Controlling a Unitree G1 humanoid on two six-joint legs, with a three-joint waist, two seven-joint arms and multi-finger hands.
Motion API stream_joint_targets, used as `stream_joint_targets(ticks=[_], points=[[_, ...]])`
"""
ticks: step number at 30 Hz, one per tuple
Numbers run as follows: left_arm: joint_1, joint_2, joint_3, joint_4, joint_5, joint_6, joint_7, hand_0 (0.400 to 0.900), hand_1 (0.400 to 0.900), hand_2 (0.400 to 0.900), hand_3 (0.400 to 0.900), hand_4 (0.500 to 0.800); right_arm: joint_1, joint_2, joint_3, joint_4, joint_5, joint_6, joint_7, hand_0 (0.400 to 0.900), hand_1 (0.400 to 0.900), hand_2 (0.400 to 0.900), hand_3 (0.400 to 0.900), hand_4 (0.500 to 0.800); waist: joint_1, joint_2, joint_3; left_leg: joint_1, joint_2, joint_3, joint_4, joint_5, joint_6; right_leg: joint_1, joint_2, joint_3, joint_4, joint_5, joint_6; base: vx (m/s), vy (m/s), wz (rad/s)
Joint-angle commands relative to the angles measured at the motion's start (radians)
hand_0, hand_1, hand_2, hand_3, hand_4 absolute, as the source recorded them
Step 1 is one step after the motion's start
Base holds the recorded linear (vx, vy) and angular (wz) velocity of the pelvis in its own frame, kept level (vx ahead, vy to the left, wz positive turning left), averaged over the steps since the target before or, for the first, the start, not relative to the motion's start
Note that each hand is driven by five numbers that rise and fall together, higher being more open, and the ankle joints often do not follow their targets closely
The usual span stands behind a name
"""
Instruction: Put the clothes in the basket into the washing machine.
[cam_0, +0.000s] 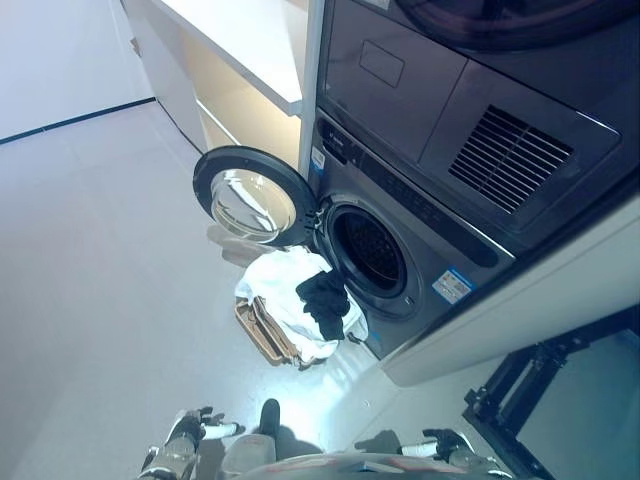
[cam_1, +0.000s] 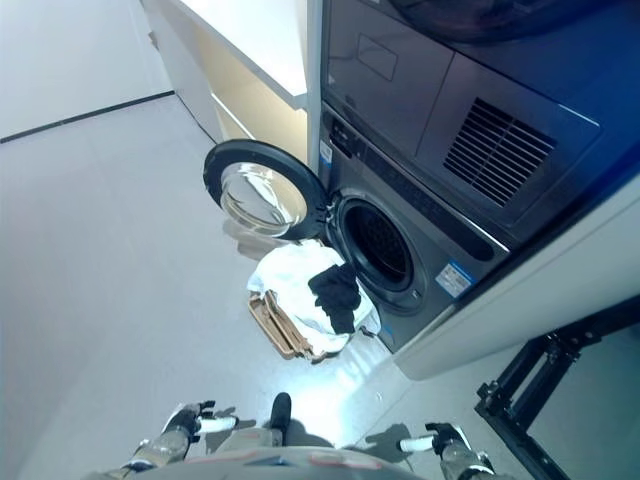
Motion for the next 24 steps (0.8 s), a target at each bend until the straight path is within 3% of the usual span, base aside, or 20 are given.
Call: stream_joint_targets(ticks=[1,4,5,7,9,11,16,24], points=[[0.035,0.028,-0.01,0.004,-0.002,0.001,0.005,0.9,0.9,0.9,0.9,0.8,0.011,-0.084,0.014,-0.039,-0.015,0.006,-0.026,0.9,0.9,0.9,0.9,0.8,0.0,0.076,0.022,-0.051,0.042,-0.017,0.02,0.018,-0.03,-0.109,0.005,-0.069,0.092,0.41,-0.031,0.26,0.274,0.37],[0.035,0.033,-0.008,0.01,-0.001,-0.001,0.007,0.9,0.9,0.9,0.9,0.8,0.0,-0.089,0.011,-0.042,-0.017,0.006,-0.04,0.9,0.9,0.9,0.9,0.8,-0.023,0.104,0.042,0.018,0.031,-0.037,0.011,-0.016,-0.022,-0.212,-0.079,-0.178,0.07,0.271,-0.068,0.29,0.144,0.35],[0.034,0.035,-0.005,0.016,-0.001,-0.003,0.009,0.9,0.9,0.9,0.9,0.8,-0.011,-0.091,0.014,-0.042,-0.017,0.008,-0.044,0.9,0.9,0.9,0.9,0.8,-0.027,0.109,0.043,0.039,0.031,-0.04,0.001,-0.03,-0.028,-0.227,-0.114,-0.229,-0.027,0.199,-0.08,0.32,0.001,0.23],[0.033,0.035,0.0,0.026,0.003,-0.006,0.01,0.9,0.9,0.9,0.9,0.8,-0.034,-0.095,0.023,-0.046,-0.026,0.009,-0.047,0.9,0.9,0.9,0.9,0.8,-0.027,0.101,0.039,0.068,0.022,-0.046,-0.006,-0.059,-0.043,-0.22,-0.132,-0.291,-0.235,0.158,-0.083,0.31,-0.092,0.1],[0.035,0.033,0.003,0.03,0.009,-0.011,0.012,0.9,0.9,0.9,0.9,0.8,-0.07,-0.105,0.033,-0.066,-0.029,0.006,-0.052,0.9,0.9,0.9,0.9,0.8,-0.034,0.089,0.038,0.093,0.012,-0.049,-0.01,-0.085,-0.058,-0.225,-0.131,-0.301,-0.415,0.185,-0.063,0.24,-0.124,0.11],[0.033,0.03,0.008,0.029,0.019,-0.015,0.012,0.9,0.9,0.9,0.9,0.8,-0.086,-0.113,0.037,-0.077,-0.033,0.001,-0.058,0.9,0.9,0.9,0.9,0.8,-0.043,0.079,0.039,0.111,0.003,-0.071,-0.002,-0.099,-0.066,-0.191,-0.118,-0.265,-0.509,0.179,-0.053,0.19,-0.106,0.43],[0.058,0.013,0.001,0.027,0.026,-0.016,0.009,0.9,0.9,0.9,0.9,0.8,-0.099,-0.122,0.045,-0.076,-0.034,0.007,-0.051,0.9,0.9,0.9,0.9,0.8,-0.019,0.078,-0.007,0.13,0.014,-0.091,-0.015,-0.11,-0.086,-0.097,-0.125,-0.358,-0.561,0.149,-0.067,0.17,-0.11,0.44],[0.089,0.019,0.005,0.04,0.038,-0.013,0.0,0.9,0.9,0.9,0.9,0.8,-0.151,-0.152,0.033,-0.116,0.03,-0.01,-0.03,0.9,0.9,0.9,0.9,0.8,0.006,0.085,-0.017,0.12,0.044,-0.12,-0.015,-0.117,-0.112,-0.07,-0.111,-0.401,-0.566,0.111,-0.074,0.07,-0.092,0.19]])
